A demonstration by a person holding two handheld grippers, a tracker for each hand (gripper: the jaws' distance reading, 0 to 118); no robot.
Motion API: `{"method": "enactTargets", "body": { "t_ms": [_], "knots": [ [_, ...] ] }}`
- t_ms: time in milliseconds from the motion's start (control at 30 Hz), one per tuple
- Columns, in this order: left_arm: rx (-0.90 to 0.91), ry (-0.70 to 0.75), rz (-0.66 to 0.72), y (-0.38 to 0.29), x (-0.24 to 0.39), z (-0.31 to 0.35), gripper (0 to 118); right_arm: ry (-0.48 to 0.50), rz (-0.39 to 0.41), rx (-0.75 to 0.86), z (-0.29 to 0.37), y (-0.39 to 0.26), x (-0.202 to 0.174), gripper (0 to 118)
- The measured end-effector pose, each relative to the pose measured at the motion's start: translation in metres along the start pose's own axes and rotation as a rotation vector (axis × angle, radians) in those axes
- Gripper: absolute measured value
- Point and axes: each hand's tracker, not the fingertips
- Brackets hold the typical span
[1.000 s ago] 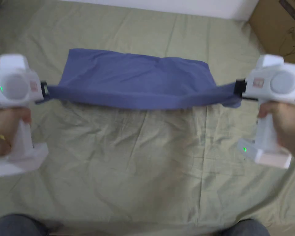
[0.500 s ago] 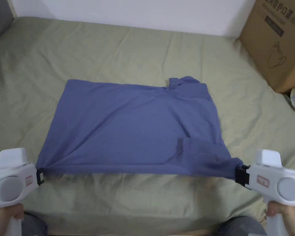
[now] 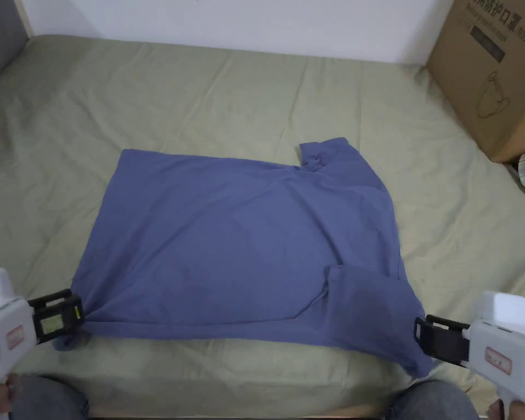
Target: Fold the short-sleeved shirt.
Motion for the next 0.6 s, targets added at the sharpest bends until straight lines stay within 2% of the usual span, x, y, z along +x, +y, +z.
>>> {"method": "enactTargets", "body": {
  "t_ms": [33,167,267,333,467,500,600],
  "knots": [
    [0.041,-0.002,-0.001,0.007,-0.003,0.007,118,-0.015,0.008,0.058,0.009,0.007,0.0,105],
    [0.242,0.008,-0.006,0.036,0.005,0.034,118,-0.047,0.067,0.27,0.049,0.035,-0.012,105],
    [0.382,-0.015,-0.016,0.049,0.023,0.051,118,-0.013,0.066,0.456,0.081,0.046,-0.031,105],
    [0.466,-0.014,-0.071,0.049,0.037,0.059,118,0.018,0.061,0.553,0.093,0.05,-0.043,105],
    [0.561,-0.038,-0.144,0.04,0.064,0.07,114,0.023,0.072,0.656,0.103,0.05,-0.069,107],
    [0.569,-0.049,-0.141,0.038,0.069,0.072,108,0.022,0.07,0.658,0.101,0.051,-0.072,107],
    [0.542,-0.112,-0.15,0.035,0.073,0.074,54,0.039,0.055,0.676,0.1,0.051,-0.079,100]
  ]
}}
